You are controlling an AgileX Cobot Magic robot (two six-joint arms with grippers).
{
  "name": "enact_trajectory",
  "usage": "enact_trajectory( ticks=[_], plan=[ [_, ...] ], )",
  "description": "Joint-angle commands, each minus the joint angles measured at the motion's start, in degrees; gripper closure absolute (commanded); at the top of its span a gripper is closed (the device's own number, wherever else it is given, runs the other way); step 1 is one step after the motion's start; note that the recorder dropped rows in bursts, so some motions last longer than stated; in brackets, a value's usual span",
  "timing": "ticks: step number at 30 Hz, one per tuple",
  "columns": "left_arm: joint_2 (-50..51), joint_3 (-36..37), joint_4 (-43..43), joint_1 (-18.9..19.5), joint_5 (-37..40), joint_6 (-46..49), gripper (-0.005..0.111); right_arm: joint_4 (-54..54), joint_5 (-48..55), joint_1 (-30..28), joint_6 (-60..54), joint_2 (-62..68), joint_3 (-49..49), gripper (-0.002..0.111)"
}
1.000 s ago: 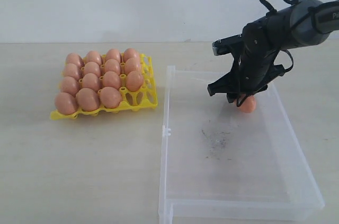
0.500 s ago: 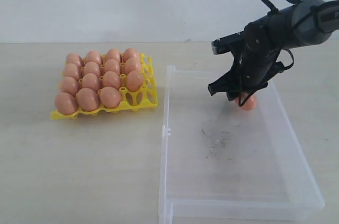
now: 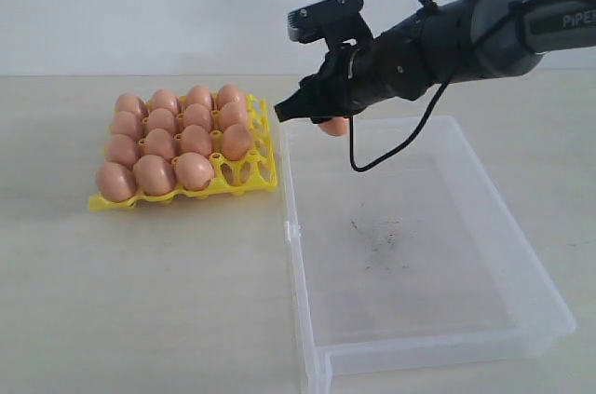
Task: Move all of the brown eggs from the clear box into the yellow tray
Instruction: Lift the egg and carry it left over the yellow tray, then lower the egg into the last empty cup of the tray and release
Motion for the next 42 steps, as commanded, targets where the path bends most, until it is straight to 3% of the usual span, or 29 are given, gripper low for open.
enact_trajectory(
  ticks=[1,4,9,13,17,29,42],
  plan=[
    [0.2,-0.21,-0.03,-0.22,-0.32,-0.07,0.103,-0.17,-5.91,1.57,0.19,-0.83,0.3,0.109],
    [0.2,-0.21,-0.03,-0.22,-0.32,-0.07,0.103,-0.17,-16.52,2.16,2.29,-0.83,3.57,0.109],
    [0.2,-0.21,-0.03,-0.22,-0.32,-0.07,0.103,-0.9,-43.31,2.42,6.29,-0.39,12.97,0.109],
    [0.2,-0.21,-0.03,-0.22,-0.32,-0.07,0.103,-8.36,-53.11,2.3,6.49,-0.39,17.1,0.109],
    [0.2,-0.21,-0.03,-0.22,-0.32,-0.07,0.103,-21.07,-58.42,2.17,10.88,0.64,17.21,0.109],
    [0.2,-0.21,-0.03,-0.22,-0.32,-0.07,0.103,-21.11,-70.31,2.09,9.27,10.91,15.09,0.109],
    [0.2,-0.21,-0.03,-0.22,-0.32,-0.07,0.103,-20.68,-66.35,2.09,9.04,14.99,8.61,0.109]
  ],
)
